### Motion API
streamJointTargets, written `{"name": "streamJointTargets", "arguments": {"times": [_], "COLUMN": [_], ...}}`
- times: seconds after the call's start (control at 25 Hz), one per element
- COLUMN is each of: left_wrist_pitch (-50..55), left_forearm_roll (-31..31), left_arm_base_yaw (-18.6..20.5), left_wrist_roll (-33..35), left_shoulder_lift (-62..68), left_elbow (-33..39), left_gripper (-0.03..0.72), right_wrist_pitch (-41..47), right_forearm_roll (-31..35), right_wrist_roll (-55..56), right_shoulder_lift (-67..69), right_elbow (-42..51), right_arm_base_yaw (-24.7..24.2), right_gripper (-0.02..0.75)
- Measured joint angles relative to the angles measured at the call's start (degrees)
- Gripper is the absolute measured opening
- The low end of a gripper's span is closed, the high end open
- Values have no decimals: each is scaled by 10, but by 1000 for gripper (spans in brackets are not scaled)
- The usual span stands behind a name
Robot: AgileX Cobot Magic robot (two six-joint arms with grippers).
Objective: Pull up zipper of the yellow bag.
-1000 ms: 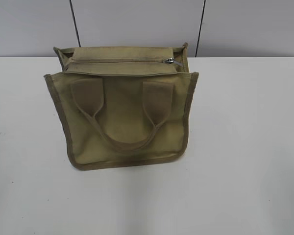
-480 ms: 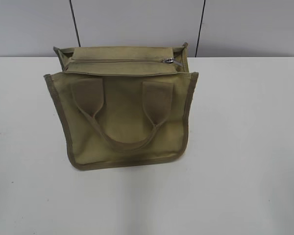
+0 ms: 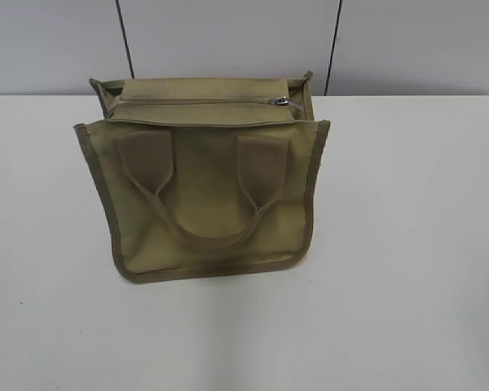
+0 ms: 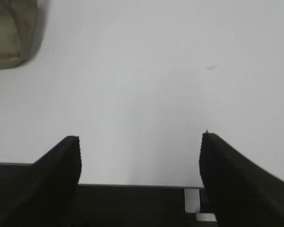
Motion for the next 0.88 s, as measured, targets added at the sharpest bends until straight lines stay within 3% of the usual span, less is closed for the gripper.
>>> {"name": "streamJointTargets", "arguments": {"times": [0.28,0.88], "left_wrist_pitch": [0,0], "left_forearm_roll": [0,-1], "left_arm_base_yaw": [0,0], "left_wrist_roll": [0,0], "left_shoulder_lift": [-32,-32], "left_elbow": [1,3], "left_gripper": [458,421], "right_wrist_pitch": [0,-1], "right_forearm_roll": [0,1], "right_wrist_roll": [0,0], "right_shoulder_lift": [-94,-95], "right_elbow": [0,0], "right_arm_base_yaw": [-2,-2], "right_gripper": [596,596]}}
